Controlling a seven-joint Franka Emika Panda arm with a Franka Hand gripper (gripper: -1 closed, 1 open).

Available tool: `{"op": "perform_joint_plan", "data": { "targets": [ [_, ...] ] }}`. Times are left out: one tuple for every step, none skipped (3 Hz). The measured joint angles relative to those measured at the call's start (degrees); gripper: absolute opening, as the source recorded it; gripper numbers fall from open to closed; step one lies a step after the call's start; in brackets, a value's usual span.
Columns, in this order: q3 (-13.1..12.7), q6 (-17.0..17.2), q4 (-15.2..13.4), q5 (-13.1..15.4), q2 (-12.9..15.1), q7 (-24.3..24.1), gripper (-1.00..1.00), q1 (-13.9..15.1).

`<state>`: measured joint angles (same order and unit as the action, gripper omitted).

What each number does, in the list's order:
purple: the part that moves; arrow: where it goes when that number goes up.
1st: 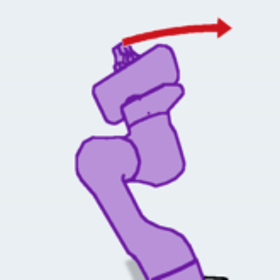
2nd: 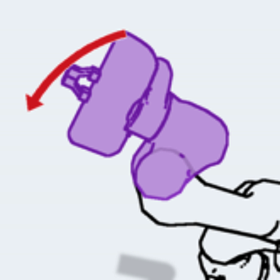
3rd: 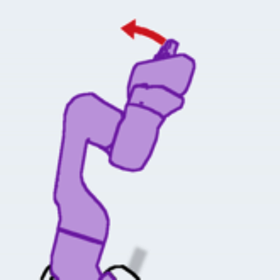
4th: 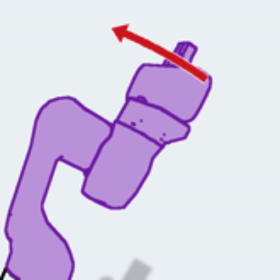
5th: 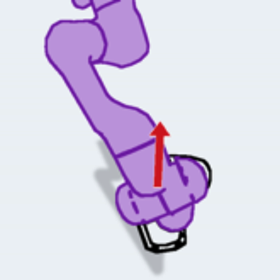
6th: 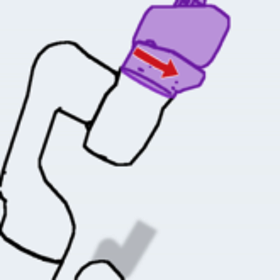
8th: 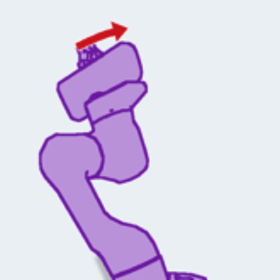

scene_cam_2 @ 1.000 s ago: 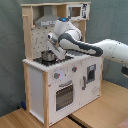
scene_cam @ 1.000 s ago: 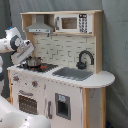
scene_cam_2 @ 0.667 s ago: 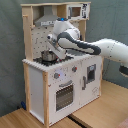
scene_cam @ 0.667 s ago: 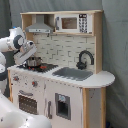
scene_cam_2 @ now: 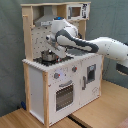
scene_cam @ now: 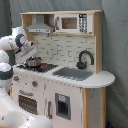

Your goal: Play with the kitchen

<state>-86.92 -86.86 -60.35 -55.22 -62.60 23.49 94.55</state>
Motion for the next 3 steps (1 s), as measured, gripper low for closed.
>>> {"op": "perform_joint_plan", "data": {
  "targets": [
    [-3.0,0.5,3.3,0.0,0.0,2.8,1.0,2.8],
    [-3.2,1.5,4.6,-0.1,0.9,6.7,1.0,3.4],
    [-3.2,1.6,4.6,-0.1,0.9,6.8,-1.0,3.5]
  ]
}}
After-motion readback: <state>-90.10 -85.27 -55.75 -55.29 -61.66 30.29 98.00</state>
